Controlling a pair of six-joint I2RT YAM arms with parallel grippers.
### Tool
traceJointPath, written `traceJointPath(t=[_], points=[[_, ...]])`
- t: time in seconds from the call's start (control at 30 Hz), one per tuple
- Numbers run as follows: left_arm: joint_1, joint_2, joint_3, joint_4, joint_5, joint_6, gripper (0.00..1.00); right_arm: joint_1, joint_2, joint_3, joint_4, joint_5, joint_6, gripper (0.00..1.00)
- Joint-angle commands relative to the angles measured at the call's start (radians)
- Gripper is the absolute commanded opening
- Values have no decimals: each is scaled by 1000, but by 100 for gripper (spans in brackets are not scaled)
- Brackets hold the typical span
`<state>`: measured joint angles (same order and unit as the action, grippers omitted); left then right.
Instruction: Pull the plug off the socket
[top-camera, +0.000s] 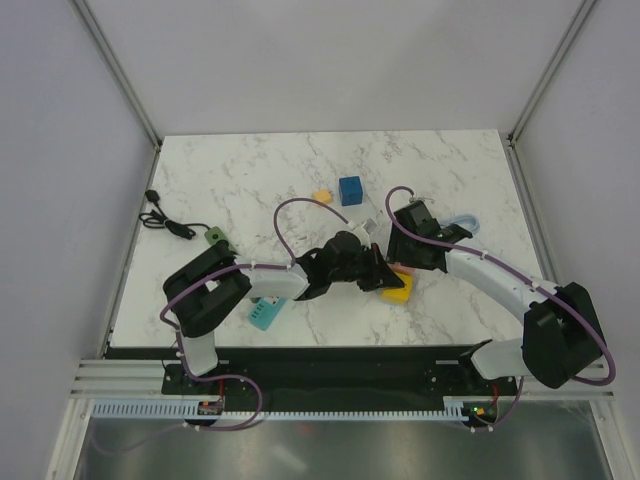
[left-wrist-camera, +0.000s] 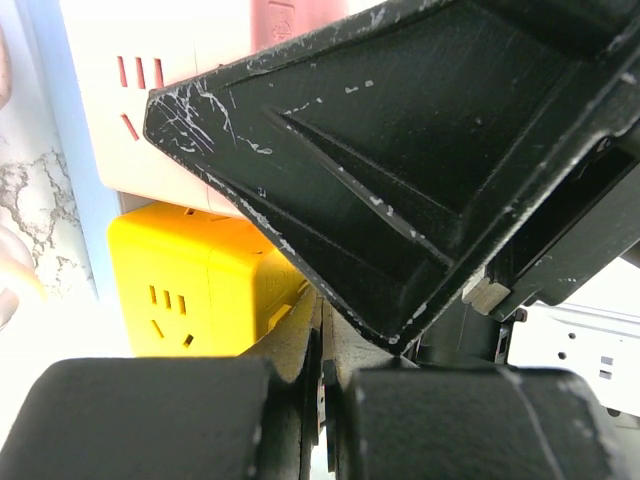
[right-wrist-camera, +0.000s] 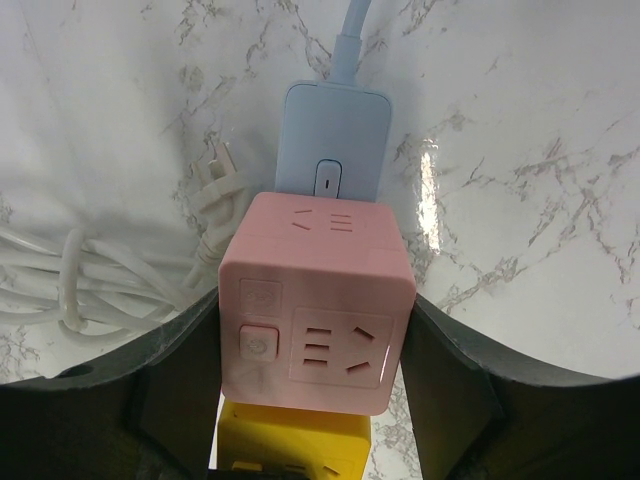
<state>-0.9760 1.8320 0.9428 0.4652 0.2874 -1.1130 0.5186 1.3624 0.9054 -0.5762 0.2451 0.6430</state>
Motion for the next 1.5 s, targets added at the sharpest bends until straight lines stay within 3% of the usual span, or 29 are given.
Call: traceJointPath(t=[0.0,0.2,0.53,0.7,0.83,1.27,1.33,1.47], points=[[36,69,-32,-163,-88,73,2,-5,-33,44,1,72,-54,0],[36,85,-27,-160,-87,74,2,-2,-54,-8,87,13,-82,0],[34,124,-19,-172,-90,30,2,-17,-62,52,9,23,-54,0],[34,133,-19,-191,-106,15,2,-106,-77,50,24,-180,-51,0],[36,148,-6,-203,-102,8,2,-127,-57,43,32,-224,-60,0],[51,158,14,-260,-131,7,2,-28,-121,-8,1,48,-9,0],[57,158,2,-254,-129,8,2,-57,-126,-5,-4,10,-22,0],[79,171,-13,-209,-82,7,2,-193,-154,-66,77,-272,-26,0]])
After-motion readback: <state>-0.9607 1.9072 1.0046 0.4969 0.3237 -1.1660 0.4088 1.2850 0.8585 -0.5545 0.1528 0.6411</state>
